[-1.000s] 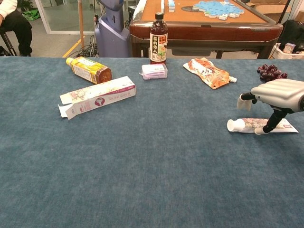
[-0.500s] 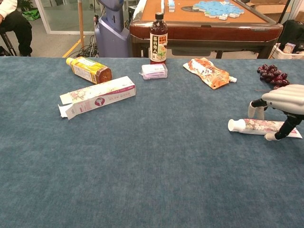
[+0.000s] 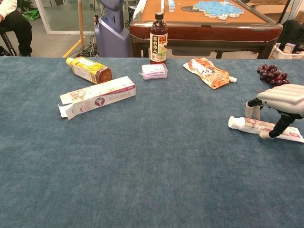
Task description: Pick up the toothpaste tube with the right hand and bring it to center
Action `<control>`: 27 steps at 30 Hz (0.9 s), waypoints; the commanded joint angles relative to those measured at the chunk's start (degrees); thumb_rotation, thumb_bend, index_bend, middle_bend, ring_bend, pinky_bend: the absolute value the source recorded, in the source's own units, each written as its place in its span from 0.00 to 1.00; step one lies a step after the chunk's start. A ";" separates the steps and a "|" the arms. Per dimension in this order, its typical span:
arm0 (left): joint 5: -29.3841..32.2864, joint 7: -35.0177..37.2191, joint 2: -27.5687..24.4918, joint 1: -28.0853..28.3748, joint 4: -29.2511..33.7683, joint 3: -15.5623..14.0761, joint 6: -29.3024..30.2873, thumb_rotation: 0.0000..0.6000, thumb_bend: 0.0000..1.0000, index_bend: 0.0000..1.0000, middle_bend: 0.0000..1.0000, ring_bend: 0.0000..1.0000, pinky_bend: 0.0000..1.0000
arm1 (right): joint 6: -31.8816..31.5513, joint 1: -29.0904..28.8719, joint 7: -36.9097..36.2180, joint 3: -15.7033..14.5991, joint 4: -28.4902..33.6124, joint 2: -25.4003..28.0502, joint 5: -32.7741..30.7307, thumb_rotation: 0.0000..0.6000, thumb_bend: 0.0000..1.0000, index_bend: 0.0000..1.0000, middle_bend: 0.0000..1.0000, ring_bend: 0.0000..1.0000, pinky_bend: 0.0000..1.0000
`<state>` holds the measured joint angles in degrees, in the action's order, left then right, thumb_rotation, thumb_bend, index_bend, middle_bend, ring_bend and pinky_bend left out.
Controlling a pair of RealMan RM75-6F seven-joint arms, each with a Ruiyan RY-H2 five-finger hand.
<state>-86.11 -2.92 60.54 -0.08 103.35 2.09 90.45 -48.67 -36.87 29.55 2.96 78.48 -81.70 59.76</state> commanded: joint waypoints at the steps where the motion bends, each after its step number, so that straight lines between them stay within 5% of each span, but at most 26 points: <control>1: 0.02 0.16 -0.03 -0.04 -0.11 0.01 0.03 1.00 0.22 0.22 0.36 0.33 0.04 | 0.22 -0.26 -0.02 0.05 -0.48 -0.34 -0.14 0.94 0.34 0.38 0.42 0.25 0.26; 15: -0.27 0.46 0.16 0.13 -0.38 0.06 -0.19 1.00 0.22 0.22 0.36 0.33 0.04 | -0.06 -0.37 0.21 -0.36 -0.42 -0.44 -0.98 1.00 0.36 0.42 0.45 0.27 0.26; 27: -0.27 0.62 0.44 0.17 -0.69 0.03 -0.35 1.00 0.22 0.22 0.36 0.33 0.04 | -0.24 -0.23 0.70 -1.13 -0.17 -0.70 -1.16 1.00 0.51 0.48 0.49 0.30 0.26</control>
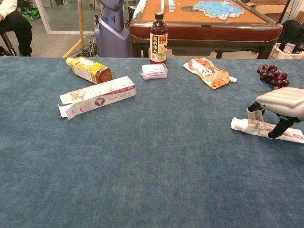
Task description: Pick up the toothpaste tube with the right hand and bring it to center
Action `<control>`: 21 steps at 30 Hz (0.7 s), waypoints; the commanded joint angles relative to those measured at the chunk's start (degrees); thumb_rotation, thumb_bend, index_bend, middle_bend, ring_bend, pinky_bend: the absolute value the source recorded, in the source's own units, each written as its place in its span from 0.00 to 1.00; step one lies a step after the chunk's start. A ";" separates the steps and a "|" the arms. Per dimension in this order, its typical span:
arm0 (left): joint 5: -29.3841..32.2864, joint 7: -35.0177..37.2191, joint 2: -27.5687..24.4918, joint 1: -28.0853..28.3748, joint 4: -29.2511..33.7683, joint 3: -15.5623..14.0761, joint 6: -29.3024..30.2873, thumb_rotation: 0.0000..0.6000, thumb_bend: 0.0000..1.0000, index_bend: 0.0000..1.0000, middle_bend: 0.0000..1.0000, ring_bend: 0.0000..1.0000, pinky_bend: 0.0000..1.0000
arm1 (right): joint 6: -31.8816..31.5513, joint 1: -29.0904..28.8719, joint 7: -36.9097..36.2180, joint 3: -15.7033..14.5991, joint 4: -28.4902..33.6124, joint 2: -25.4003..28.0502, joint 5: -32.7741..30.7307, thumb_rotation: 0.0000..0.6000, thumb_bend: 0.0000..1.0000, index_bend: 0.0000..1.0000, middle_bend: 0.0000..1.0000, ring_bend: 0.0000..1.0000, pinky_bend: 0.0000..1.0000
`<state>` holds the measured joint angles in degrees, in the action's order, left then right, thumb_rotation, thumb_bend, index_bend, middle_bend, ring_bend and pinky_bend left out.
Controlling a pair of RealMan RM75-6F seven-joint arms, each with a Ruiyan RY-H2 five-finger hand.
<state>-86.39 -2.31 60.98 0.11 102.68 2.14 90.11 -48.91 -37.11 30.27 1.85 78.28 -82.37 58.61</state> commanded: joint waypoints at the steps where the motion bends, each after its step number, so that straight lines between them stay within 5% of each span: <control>1: 0.03 0.04 0.00 -0.04 -0.07 -0.05 -0.02 1.00 0.22 0.22 0.36 0.33 0.04 | -0.01 -0.01 0.01 -0.04 0.04 -0.06 -0.04 1.00 0.54 0.49 0.50 0.31 0.26; 21: -1.95 -0.24 -2.58 3.58 0.51 0.73 -4.08 1.00 0.22 0.22 0.36 0.33 0.04 | 6.68 -5.17 -1.90 2.39 8.32 6.09 -2.37 1.00 0.86 0.66 0.63 0.49 0.32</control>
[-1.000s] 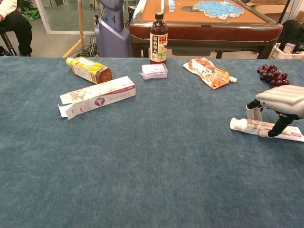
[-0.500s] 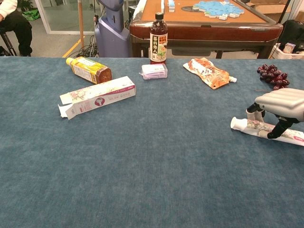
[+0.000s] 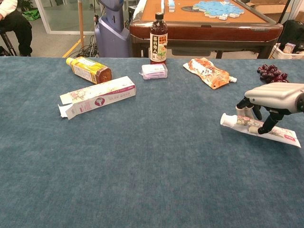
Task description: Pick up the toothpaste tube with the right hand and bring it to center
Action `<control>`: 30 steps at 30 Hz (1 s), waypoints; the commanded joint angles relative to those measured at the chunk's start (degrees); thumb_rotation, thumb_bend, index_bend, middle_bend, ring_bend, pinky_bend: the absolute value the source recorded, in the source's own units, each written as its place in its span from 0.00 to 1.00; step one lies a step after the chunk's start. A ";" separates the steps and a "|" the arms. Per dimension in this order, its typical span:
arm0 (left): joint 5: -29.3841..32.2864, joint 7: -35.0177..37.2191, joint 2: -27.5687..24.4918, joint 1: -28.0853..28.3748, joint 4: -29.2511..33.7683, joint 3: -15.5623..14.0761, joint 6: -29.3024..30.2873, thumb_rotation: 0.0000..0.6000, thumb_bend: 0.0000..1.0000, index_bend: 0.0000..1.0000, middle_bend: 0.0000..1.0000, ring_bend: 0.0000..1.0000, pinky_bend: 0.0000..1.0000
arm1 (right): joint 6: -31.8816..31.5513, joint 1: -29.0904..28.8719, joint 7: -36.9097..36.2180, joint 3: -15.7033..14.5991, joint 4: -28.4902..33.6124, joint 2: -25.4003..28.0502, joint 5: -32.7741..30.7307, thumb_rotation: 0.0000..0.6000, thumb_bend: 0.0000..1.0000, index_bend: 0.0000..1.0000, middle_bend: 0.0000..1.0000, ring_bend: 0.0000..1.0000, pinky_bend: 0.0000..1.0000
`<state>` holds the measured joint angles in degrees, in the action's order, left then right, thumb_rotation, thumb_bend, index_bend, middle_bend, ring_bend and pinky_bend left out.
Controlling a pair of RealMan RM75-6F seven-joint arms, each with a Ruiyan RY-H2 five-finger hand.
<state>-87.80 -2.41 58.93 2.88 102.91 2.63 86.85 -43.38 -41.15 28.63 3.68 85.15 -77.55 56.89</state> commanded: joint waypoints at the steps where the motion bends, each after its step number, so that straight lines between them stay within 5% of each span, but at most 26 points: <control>1: -0.82 -0.02 -0.85 1.38 0.54 0.34 -1.44 1.00 0.22 0.22 0.36 0.33 0.04 | 1.62 -1.70 -0.30 0.73 2.28 1.97 -0.70 1.00 0.86 0.66 0.63 0.50 0.32; 16: -4.64 4.74 -4.28 12.64 1.07 2.57 -13.70 1.00 0.22 0.21 0.43 0.36 0.04 | 10.05 -11.10 -0.63 2.33 12.22 11.52 1.63 1.00 0.89 0.69 0.64 0.52 0.33; 30: -9.96 1.48 -4.59 24.68 3.25 1.74 -28.23 1.00 0.22 0.15 0.47 0.39 0.04 | 14.74 -22.85 4.93 1.03 14.76 11.39 1.12 1.00 0.89 0.69 0.64 0.53 0.33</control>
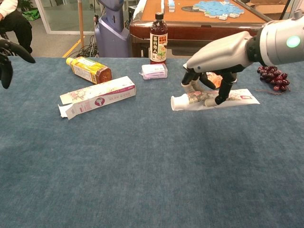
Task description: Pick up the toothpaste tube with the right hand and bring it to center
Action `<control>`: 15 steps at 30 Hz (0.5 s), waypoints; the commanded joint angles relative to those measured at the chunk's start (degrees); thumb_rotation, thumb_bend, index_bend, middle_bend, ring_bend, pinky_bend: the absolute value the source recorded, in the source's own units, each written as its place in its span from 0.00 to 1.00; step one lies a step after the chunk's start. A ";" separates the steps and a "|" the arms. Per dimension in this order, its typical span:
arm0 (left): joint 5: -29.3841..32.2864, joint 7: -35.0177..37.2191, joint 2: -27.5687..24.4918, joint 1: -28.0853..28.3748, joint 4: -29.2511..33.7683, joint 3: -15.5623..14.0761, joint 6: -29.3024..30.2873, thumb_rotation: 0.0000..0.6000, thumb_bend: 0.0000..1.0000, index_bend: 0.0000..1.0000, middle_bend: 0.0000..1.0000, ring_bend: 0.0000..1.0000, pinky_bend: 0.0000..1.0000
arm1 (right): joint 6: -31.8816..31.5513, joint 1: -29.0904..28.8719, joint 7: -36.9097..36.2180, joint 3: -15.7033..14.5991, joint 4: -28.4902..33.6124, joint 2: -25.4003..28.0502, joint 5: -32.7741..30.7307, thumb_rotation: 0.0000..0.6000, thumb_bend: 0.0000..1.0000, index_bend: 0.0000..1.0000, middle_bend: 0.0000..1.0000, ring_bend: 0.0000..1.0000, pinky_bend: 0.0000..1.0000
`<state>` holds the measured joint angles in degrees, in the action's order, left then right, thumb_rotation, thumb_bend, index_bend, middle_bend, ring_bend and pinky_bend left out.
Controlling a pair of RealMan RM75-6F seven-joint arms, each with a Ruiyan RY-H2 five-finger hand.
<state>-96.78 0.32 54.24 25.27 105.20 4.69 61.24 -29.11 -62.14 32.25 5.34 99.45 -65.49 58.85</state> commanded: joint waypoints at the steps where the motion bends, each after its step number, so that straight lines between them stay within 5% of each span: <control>1: -1.12 -1.80 0.33 3.19 1.34 -0.35 -3.72 1.00 0.22 0.14 0.47 0.39 0.04 | 0.39 -2.70 1.87 -0.93 0.51 -1.09 -1.11 1.00 0.89 0.69 0.64 0.53 0.33; 15: 5.36 -6.57 2.57 12.37 6.10 0.77 -16.28 1.00 0.22 0.10 0.47 0.39 0.04 | -1.00 -10.32 3.86 -2.55 -0.44 -5.62 -4.58 1.00 0.90 0.69 0.64 0.53 0.33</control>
<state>-92.21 -5.53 56.43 36.86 110.77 5.09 45.78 -30.02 -71.97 35.95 2.95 99.25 -70.72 54.65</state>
